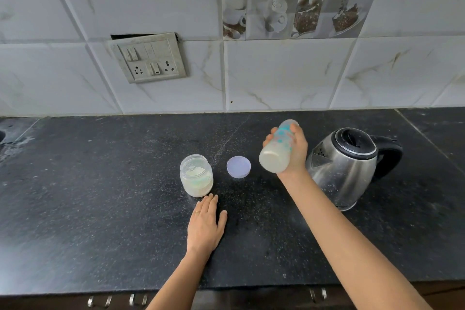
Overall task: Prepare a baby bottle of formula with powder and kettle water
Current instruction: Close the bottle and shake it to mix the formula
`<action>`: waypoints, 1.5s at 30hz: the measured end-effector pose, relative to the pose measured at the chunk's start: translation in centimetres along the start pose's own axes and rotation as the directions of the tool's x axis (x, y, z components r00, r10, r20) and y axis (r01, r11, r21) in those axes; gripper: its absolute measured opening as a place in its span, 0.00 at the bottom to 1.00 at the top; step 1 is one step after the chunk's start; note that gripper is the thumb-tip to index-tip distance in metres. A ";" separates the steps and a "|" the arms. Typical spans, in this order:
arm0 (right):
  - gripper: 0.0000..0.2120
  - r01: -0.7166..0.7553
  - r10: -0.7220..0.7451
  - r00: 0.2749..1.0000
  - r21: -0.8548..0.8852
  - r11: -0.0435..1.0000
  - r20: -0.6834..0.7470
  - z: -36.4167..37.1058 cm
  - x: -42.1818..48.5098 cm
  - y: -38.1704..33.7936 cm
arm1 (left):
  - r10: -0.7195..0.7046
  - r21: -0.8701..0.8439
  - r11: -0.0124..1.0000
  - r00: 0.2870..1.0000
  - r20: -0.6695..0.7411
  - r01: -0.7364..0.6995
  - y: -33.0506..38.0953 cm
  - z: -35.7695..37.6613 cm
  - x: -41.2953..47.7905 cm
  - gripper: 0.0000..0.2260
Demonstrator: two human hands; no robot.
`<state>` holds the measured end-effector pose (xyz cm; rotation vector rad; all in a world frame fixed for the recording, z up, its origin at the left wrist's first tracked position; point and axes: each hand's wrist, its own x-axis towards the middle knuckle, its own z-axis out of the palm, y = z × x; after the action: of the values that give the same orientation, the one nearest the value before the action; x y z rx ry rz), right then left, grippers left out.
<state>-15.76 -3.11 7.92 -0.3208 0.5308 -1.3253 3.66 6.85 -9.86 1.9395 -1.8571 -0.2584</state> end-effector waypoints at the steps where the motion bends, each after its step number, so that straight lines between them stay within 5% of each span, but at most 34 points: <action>1: 0.12 -0.002 0.002 1.000 0.015 1.000 -0.005 -0.2 0.0 -0.1 | 0.001 0.001 1.000 1.000 0.002 -0.001 0.0 0.0 -0.1 0.23; 6: 0.24 -0.089 0.144 0.973 -0.282 0.955 0.180 -1.8 -1.7 2.3 | 0.003 -0.013 1.000 1.000 0.003 -0.003 0.0 -0.1 0.1 0.23; 12: 0.14 -0.025 0.026 0.999 0.025 0.999 -0.032 -0.1 0.3 1.2 | 0.006 -0.017 1.000 1.000 0.004 -0.006 -0.1 -0.1 0.1 0.23; 17: 0.26 -0.035 0.128 0.964 -0.366 0.930 0.232 -1.1 -0.7 2.8 | 0.009 -0.020 1.000 1.000 0.004 -0.009 -0.2 -0.1 0.3 0.23; 20: 0.16 -0.066 0.083 0.986 -0.120 0.991 0.144 0.2 0.3 2.0 | 0.012 -0.022 1.000 1.000 0.004 -0.012 -0.2 -0.2 0.3 0.23; 23: 0.19 -0.034 0.037 0.999 -0.060 0.998 0.036 0.3 0.8 1.3 | 0.010 -0.016 1.000 1.000 0.013 -0.010 -0.3 -0.2 0.2 0.23; 28: 0.27 -0.075 0.164 0.968 -0.402 0.913 0.190 -1.4 -1.1 3.0 | 0.018 -0.016 1.000 1.000 0.014 -0.017 -0.1 -0.4 0.3 0.23; 34: 0.13 0.001 -0.001 0.998 0.004 1.000 -0.062 0.3 0.3 1.6 | 0.014 -0.006 1.000 1.000 0.018 -0.014 -0.2 -0.5 0.1 0.24; 39: 0.18 0.012 0.047 0.987 -0.361 0.933 0.152 -1.0 -1.3 3.0 | 0.012 -0.013 1.000 1.000 0.016 -0.011 -0.1 -0.5 0.2 0.24; 42: 0.09 0.010 0.014 0.992 -0.186 0.982 0.123 0.3 -1.1 2.2 | 0.007 -0.012 1.000 1.000 0.022 -0.006 -0.1 -0.6 0.1 0.24; 45: 0.16 -0.019 0.019 1.000 -0.030 0.999 -0.001 0.9 -0.3 1.3 | 0.003 -0.015 1.000 1.000 0.024 -0.002 0.0 -0.6 0.1 0.23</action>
<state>-14.21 -2.58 8.05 -0.3399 0.5534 -1.2997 3.91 6.87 -9.34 1.9326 -1.8676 -0.2950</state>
